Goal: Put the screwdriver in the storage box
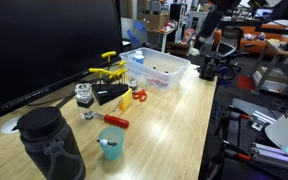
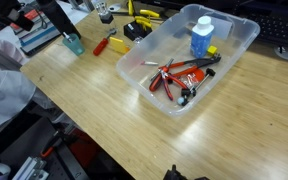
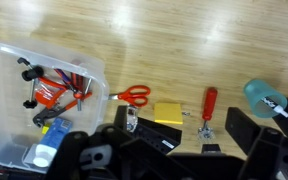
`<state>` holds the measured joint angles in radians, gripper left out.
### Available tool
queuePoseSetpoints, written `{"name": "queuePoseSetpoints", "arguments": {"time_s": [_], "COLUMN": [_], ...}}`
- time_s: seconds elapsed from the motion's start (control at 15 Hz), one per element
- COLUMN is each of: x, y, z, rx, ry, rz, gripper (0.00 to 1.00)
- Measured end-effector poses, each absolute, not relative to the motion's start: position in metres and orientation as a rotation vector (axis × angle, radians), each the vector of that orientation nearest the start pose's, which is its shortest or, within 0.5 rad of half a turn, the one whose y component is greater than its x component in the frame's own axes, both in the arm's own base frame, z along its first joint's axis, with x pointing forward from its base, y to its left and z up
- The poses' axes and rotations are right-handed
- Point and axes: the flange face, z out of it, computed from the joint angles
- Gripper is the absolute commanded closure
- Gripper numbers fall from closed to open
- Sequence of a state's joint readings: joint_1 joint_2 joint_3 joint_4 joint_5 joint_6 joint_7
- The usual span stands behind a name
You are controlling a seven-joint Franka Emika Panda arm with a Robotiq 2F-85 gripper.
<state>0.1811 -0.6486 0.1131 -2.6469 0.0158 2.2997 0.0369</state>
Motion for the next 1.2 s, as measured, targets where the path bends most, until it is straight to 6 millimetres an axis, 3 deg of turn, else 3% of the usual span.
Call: {"name": "queuePoseSetpoints", "arguments": {"time_s": [0.2, 0.47, 0.6, 1.2], "x": [0.379, 0.409, 0.42, 0.424], "y": [0.14, 0.181, 0.193, 0.195], "z": [0.45, 0.405, 0.389, 0.392], "rx": [-3.042, -2.996, -2.991, -2.986], "ry": [-0.494, -0.642, -0.668, -0.677], "rz": [-0.501, -0.455, -0.419, -0.429], "gripper": [0.0, 0.0, 0.0, 0.0]}}
